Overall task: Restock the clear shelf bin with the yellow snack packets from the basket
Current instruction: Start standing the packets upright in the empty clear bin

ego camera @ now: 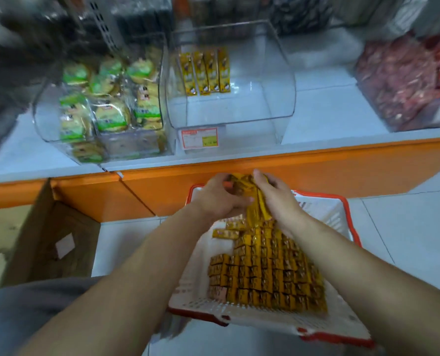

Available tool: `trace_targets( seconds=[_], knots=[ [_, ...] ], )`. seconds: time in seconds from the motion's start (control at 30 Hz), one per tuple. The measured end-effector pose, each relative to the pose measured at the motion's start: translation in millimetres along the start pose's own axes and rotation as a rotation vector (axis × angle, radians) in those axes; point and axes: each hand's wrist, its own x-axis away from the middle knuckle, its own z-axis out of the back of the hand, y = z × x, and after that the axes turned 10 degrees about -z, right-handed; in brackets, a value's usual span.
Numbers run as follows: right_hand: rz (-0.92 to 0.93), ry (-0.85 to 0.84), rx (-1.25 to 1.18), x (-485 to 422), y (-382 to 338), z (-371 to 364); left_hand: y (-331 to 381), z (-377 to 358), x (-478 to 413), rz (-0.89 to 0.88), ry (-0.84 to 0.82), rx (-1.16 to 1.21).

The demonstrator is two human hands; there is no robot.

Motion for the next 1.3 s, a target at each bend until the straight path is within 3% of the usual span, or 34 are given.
trace_targets(
  seconds=[0.2,0.33,0.6,0.7,1.0,1.3],
  knots=[
    [-0.036,-0.062,-0.196,68.1,-86.5,17.6,80.8,-5.4,44.1,-0.355,0.098,-0.344],
    [-0.076,-0.210,-0.338,92.9,-107.6,27.0,98.8,-13.6,69.3,-0.479,0.103,-0.240],
    [-0.087,-0.165,-0.508,89.3,-111.8,11.8,93.6,-36.0,67.5,-0.424,0.139,0.138],
    [-0.053,-0.109,-0.502,79.4,-117.9,13.4,100.7,-31.8,62.0,-0.458,0.155,0.108],
    [-0.074,-0.351,-0.466,70.3,-127.2,13.5,112.2,-13.7,47.7,-0.405,0.248,0.161],
    [-0.121,-0.123,-0.312,67.8,-139.8,21.8,124.0,15.9,41.5,-0.417,0.314,0.003]
  ],
)
